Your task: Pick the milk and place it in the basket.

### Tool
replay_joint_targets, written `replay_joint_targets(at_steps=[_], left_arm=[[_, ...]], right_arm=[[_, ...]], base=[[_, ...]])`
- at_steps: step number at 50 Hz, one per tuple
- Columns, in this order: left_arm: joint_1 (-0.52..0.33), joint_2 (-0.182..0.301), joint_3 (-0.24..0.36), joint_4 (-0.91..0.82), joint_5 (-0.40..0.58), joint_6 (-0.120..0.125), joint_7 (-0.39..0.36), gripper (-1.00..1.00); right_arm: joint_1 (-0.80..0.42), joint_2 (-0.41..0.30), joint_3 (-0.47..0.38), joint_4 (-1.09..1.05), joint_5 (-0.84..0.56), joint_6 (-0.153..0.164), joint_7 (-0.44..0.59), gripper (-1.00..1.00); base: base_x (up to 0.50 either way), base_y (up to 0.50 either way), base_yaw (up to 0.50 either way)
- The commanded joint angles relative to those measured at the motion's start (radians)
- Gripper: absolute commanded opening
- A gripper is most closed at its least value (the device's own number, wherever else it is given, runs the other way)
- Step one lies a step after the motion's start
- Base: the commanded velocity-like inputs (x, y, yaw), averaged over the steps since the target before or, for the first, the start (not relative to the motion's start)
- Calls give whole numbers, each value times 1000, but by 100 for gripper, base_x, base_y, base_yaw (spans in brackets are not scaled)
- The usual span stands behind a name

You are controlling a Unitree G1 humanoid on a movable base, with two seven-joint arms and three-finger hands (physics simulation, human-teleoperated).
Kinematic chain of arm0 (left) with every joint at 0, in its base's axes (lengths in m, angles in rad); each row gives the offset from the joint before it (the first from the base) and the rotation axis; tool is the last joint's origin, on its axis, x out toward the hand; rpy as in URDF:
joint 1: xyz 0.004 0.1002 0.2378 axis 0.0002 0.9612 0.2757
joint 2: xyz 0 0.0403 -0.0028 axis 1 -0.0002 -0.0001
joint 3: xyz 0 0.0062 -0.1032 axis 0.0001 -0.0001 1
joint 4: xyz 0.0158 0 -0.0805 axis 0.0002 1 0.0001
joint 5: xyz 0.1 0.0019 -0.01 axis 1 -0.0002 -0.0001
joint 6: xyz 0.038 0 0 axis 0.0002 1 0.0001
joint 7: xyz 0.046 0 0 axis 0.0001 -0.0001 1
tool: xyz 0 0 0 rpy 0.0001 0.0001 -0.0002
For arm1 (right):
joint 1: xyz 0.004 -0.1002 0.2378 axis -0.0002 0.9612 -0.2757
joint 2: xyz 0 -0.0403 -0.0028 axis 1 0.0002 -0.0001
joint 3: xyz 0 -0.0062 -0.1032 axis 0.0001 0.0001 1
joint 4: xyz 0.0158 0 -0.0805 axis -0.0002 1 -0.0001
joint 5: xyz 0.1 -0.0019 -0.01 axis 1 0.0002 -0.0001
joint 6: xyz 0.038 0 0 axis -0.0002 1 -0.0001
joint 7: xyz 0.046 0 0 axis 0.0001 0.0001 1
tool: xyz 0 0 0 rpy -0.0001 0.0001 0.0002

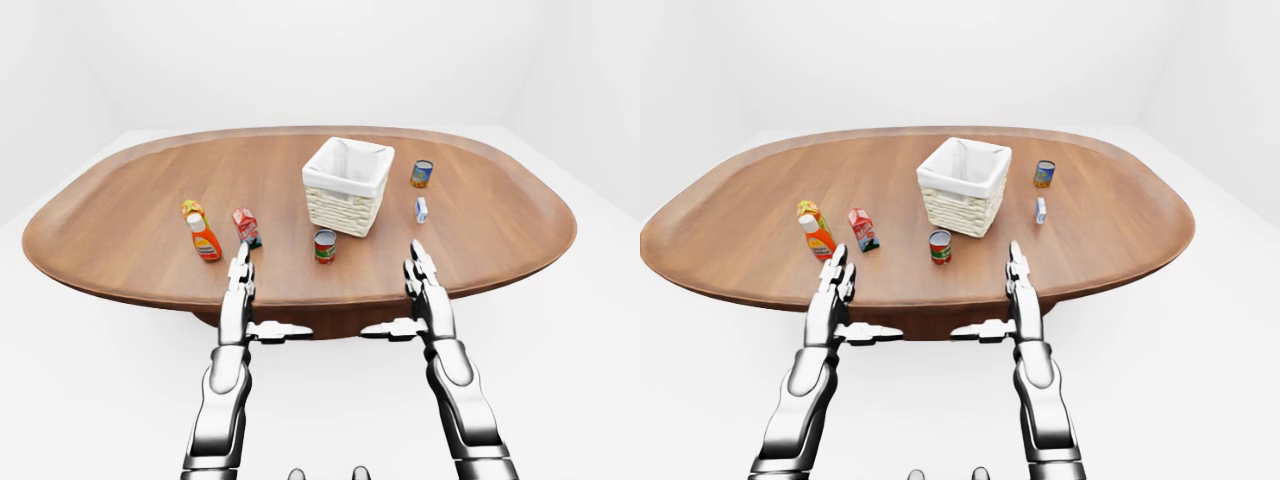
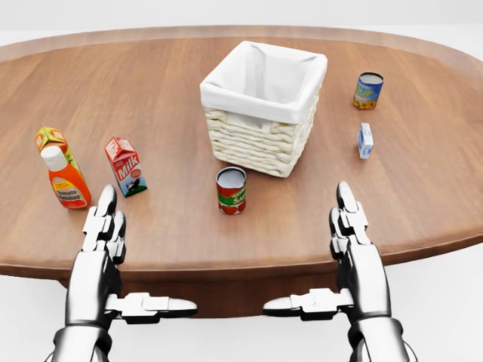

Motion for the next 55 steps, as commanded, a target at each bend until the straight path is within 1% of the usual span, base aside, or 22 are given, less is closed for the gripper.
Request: replay_joint_targets(at_steps=[1, 2, 3, 4, 5, 6, 7, 8, 9, 10, 13, 14, 15, 16, 19, 20, 21, 28, 37, 44, 50, 55], left_arm=[[38, 0, -39, -94, 168, -69, 74, 100], [37, -5, -35, -99, 170, -63, 83, 100], [36, -8, -31, -111, 148, -35, 70, 100], [39, -7, -32, -122, 140, -28, 61, 100], [44, -6, -33, -134, 133, -31, 52, 100], [46, -5, -30, -146, 148, -41, 66, 100], [49, -20, -14, -271, 63, 81, 27, 100], [50, -15, -16, -284, 80, 81, 42, 100], [51, -9, -22, -296, 111, 73, 59, 100], [52, -8, -25, -309, 120, 81, 62, 100], [57, -7, -29, -356, 120, 81, 53, 100], [55, -3, -28, -361, 136, 81, 58, 100], [26, 51, 6, -705, 220, 81, -4, 100], [15, 44, 16, -729, 236, 81, -21, 100], [-2, 31, 33, -744, 252, 81, -49, 100], [-9, 30, 37, -758, 259, 81, -57, 100], [-10, 28, 39, -761, 263, 81, -61, 100], [-10, 22, 42, -751, 277, 81, -69, 100], [-37, 28, 51, -781, 295, 81, -90, 100], [-22, 24, 41, -753, 303, 81, -83, 100], [-21, 21, 34, -772, 315, 81, -91, 100], [-7, 18, 29, -762, 313, 81, -87, 100]], right_arm=[[96, -7, 45, -192, -36, -110, 82, 100], [102, -9, 49, -206, -60, -110, 83, 100], [111, -11, 60, -228, -65, -110, 101, 100], [118, -9, 64, -243, -75, -110, 104, 100], [122, -5, 65, -259, -84, -110, 97, 100], [128, -6, 69, -268, -78, -110, 108, 100], [148, -11, 72, -335, -91, -110, 114, 100], [155, -12, 76, -352, -96, -110, 119, 100], [162, -11, 81, -370, -114, -110, 116, 100], [165, -10, 83, -380, -129, -110, 109, 100], [182, -15, 100, -412, -150, -110, 118, 100], [188, -14, 108, -421, -148, -110, 122, 100], [190, -24, 113, -696, -204, -64, 150, 100], [186, -23, 112, -717, -205, -49, 156, 100], [185, -21, 110, -726, -206, -42, 160, 100], [184, -21, 110, -741, -206, -30, 164, 100], [182, -21, 109, -745, -207, -27, 165, 100], [173, -18, 101, -748, -204, -21, 170, 100], [157, -16, 87, -799, -192, 27, 185, 100], [159, -15, 85, -800, -189, 27, 184, 100], [152, -13, 77, -821, -175, 54, 184, 100], [149, -13, 76, -817, -178, 59, 183, 100]], base=[[0, 0, 0], [0, 0, 0], [0, 0, 0], [0, 0, 0], [0, 0, 0], [0, 0, 0], [0, 0, 0], [0, 0, 0], [0, 0, 0], [0, 0, 0], [0, 0, 0], [0, 0, 0], [0, 0, 0], [0, 0, 0], [0, 0, 0], [0, 0, 0], [0, 0, 0], [0, 0, 0], [0, 0, 0], [0, 0, 0], [0, 0, 0], [0, 0, 0]])
